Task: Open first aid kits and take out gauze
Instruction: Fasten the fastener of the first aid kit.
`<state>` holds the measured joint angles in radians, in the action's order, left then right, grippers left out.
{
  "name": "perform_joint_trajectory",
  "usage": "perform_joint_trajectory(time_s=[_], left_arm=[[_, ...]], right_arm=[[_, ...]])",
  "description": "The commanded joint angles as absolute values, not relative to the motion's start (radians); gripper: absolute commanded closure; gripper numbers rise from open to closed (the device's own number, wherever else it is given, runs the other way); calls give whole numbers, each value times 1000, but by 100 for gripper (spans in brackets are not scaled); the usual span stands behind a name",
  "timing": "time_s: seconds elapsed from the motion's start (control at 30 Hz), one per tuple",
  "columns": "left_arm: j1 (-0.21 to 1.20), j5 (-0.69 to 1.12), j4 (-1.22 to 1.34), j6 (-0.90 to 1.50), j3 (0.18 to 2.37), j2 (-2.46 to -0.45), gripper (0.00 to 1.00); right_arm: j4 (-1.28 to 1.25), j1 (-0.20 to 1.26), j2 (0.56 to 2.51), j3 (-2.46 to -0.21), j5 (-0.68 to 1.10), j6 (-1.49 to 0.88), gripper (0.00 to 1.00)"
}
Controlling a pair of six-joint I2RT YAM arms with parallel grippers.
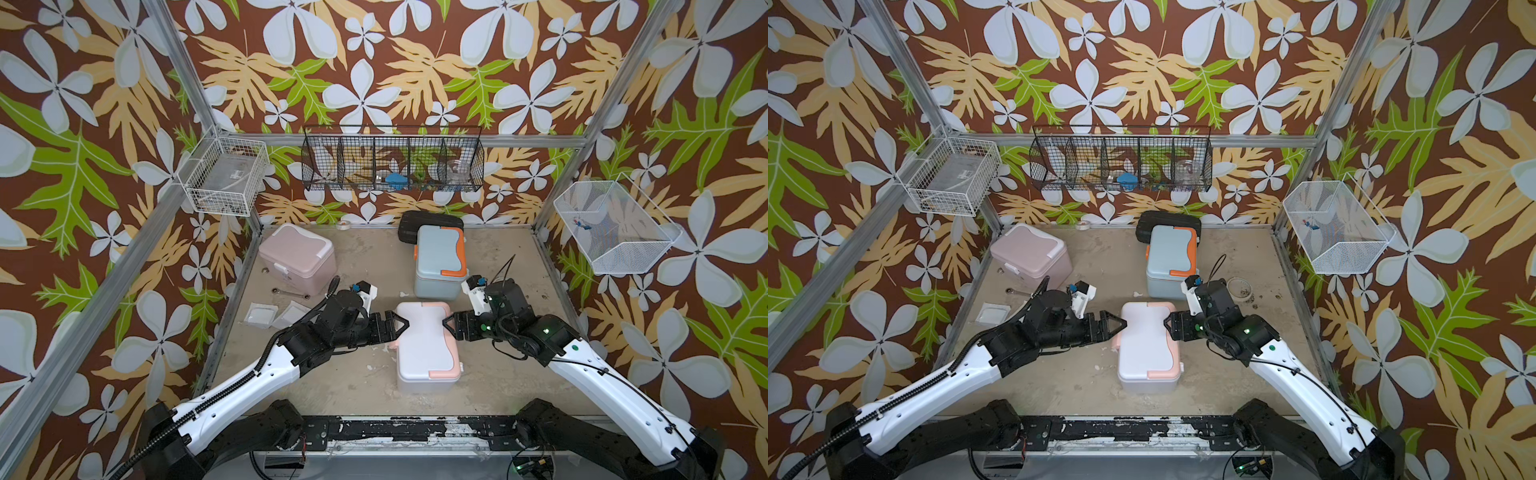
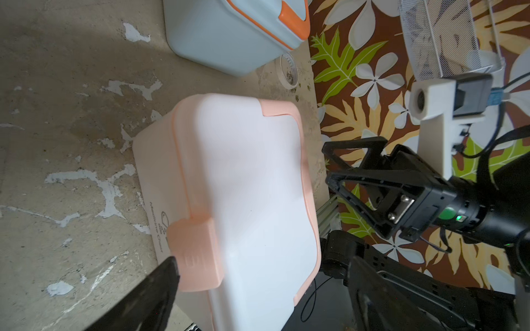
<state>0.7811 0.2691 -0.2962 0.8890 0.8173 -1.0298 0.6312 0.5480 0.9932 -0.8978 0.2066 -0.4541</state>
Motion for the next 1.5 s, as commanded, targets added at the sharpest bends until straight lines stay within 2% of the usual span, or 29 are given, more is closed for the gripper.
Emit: perform_joint_trajectory(time_s=[0.0, 0.43, 0.5, 0.63, 0.77, 0.93, 1.3, 1.47], left_arm=[[793, 234, -347, 869, 833, -1053, 7], [845, 211, -333, 860, 892, -1141, 8], [855, 196, -351, 849, 911, -1157, 13], [877, 112, -440, 827, 957, -1186, 29], [883, 64, -493, 821, 972, -1182, 37], [885, 60, -507, 827, 957, -1164, 53], [885, 120, -431, 841, 910, -1192, 53], [885, 127, -407, 850, 889, -1193, 50]], right_arm=[[654, 549, 996, -901, 211, -433, 22], [603, 549, 990, -837, 262, -445, 22], [597, 550, 989, -826, 264, -450, 22], [591, 549, 988, -816, 265, -458, 22], [588, 549, 990, -816, 267, -458, 22], [582, 548, 995, -811, 268, -457, 22], [564, 549, 988, -792, 287, -467, 22], [552, 549, 985, -775, 303, -472, 22]])
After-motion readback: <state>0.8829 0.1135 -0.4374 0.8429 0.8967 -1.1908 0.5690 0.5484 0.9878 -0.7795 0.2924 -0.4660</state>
